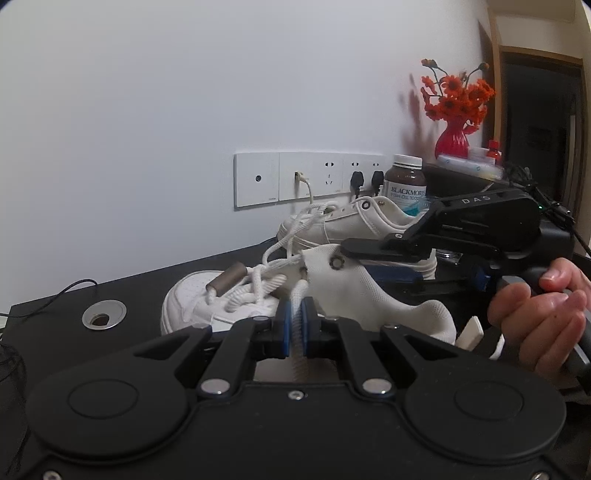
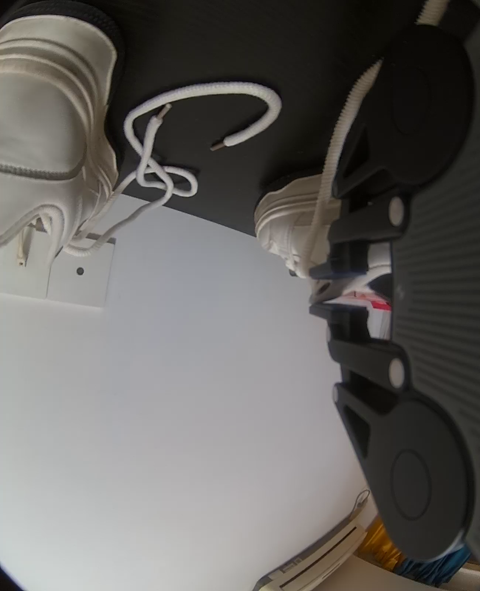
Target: Lace up shoes with both hands
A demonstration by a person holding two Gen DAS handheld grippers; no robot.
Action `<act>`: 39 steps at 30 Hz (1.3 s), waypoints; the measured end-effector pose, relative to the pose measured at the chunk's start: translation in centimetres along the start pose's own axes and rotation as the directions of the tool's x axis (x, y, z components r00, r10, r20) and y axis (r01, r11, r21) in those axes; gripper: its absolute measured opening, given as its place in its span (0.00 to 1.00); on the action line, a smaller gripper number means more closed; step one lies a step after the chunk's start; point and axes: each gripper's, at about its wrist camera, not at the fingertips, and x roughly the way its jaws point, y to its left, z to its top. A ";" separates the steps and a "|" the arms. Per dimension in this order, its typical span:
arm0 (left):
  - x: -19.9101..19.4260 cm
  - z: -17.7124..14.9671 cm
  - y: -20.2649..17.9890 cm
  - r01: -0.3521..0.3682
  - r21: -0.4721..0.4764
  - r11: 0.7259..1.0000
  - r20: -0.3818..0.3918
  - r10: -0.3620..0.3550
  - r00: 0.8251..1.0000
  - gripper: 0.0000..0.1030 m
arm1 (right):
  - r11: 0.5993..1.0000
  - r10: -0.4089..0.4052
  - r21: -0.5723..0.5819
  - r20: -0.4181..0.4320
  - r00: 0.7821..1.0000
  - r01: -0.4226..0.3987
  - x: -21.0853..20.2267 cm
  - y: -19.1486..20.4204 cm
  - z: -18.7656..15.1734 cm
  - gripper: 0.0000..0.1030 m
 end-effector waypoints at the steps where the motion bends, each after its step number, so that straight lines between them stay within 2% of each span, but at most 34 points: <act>1: 0.0 0.0 -0.1 -0.004 0.002 1.000 0.001 0.004 1.000 0.06 | 1.000 -0.001 -0.003 0.000 1.000 0.001 0.1 0.0 0.0 0.13; 8: 0.6 0.2 -0.7 -0.041 -0.005 0.999 0.019 0.041 0.999 0.05 | 0.997 -0.011 -0.073 -0.003 1.000 0.011 0.8 0.9 0.0 0.17; 12: 0.8 0.1 -0.6 -0.053 -0.017 0.998 0.022 0.054 0.998 0.06 | 0.979 0.042 -0.201 0.131 0.990 -0.015 -0.3 2.5 0.6 0.17; 14: 1.0 0.1 -0.5 -0.056 -0.024 0.998 0.020 0.056 0.998 0.06 | 0.972 0.056 -0.236 0.149 0.987 -0.020 -0.1 3.0 0.9 0.17; 20: 1.1 0.1 -0.8 -0.080 -0.015 0.997 0.033 0.081 0.996 0.06 | 0.984 -0.006 -0.179 0.027 1.000 0.010 3.6 1.9 0.5 0.17; 26: 1.2 0.2 -0.7 -0.078 -0.030 0.997 0.033 0.079 0.996 0.06 | 0.980 -0.019 -0.199 0.021 1.000 0.023 4.5 1.5 0.6 0.17; 30: 1.2 0.2 -0.8 -0.085 -0.026 0.996 0.033 0.086 0.996 0.06 | 0.980 -0.030 -0.194 0.049 0.998 0.039 3.9 1.6 0.8 0.17; 35: 1.5 0.3 -0.7 -0.087 -0.037 0.996 0.028 0.088 0.996 0.06 | 0.990 -0.041 -0.136 -0.027 0.999 0.037 4.4 1.0 0.5 0.17; 39: 1.6 0.3 -0.8 -0.089 -0.039 0.995 0.027 0.090 0.996 0.06 | 0.993 -0.037 -0.116 -0.018 0.999 0.034 5.0 0.7 0.4 0.17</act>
